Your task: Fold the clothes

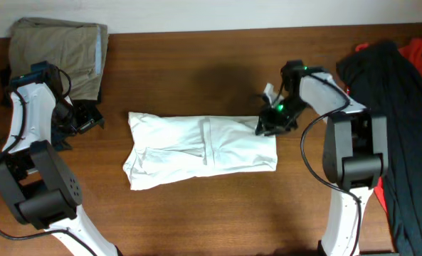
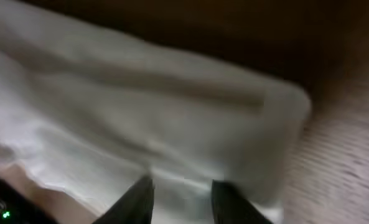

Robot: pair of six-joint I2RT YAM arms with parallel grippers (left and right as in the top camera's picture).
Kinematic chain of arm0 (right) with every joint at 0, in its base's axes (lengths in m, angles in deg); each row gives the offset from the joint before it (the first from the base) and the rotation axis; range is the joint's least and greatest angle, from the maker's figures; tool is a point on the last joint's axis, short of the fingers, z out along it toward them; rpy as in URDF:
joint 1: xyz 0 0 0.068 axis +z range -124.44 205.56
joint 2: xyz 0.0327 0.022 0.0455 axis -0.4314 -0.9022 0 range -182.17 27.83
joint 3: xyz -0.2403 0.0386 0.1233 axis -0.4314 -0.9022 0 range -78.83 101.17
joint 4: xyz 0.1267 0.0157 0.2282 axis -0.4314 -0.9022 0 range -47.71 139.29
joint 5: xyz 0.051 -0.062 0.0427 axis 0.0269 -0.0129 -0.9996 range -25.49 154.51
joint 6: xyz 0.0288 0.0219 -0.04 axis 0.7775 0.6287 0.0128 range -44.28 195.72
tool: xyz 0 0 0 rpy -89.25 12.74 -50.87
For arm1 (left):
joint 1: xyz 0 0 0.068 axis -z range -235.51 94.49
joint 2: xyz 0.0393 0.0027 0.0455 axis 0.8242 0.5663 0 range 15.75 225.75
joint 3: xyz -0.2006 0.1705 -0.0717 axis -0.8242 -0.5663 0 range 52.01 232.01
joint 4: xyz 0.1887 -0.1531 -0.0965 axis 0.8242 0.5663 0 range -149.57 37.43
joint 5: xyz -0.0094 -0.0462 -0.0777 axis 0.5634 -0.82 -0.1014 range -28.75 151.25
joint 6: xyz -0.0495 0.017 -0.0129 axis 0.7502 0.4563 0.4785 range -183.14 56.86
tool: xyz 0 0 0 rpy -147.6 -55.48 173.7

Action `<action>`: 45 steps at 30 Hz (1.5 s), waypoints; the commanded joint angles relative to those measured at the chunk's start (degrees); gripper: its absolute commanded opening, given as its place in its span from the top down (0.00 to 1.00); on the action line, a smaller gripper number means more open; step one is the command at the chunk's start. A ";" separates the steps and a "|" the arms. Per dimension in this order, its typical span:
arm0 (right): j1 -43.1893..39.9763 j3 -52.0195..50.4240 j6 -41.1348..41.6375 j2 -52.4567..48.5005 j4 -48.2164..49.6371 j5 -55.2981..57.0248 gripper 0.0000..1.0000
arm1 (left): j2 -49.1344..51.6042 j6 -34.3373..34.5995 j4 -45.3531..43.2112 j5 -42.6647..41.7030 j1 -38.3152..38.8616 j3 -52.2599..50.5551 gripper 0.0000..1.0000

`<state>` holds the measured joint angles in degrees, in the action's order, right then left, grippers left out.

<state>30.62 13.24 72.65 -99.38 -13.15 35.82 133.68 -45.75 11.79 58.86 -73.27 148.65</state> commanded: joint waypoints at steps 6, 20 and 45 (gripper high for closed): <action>-2.51 10.08 7.65 0.96 -2.86 11.80 0.23 | 0.09 -0.13 -0.02 -2.40 1.27 -0.28 0.01; -17.99 28.89 7.65 0.94 -4.59 33.68 0.01 | 0.26 -23.54 -13.77 -29.62 10.58 -19.58 0.01; -17.94 28.89 7.65 0.94 -4.59 33.68 0.01 | -5.18 -0.48 15.32 3.69 7.48 17.20 0.99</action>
<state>12.47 41.28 80.17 -98.88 -17.78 68.39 132.76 -47.13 25.62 61.67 -69.27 162.48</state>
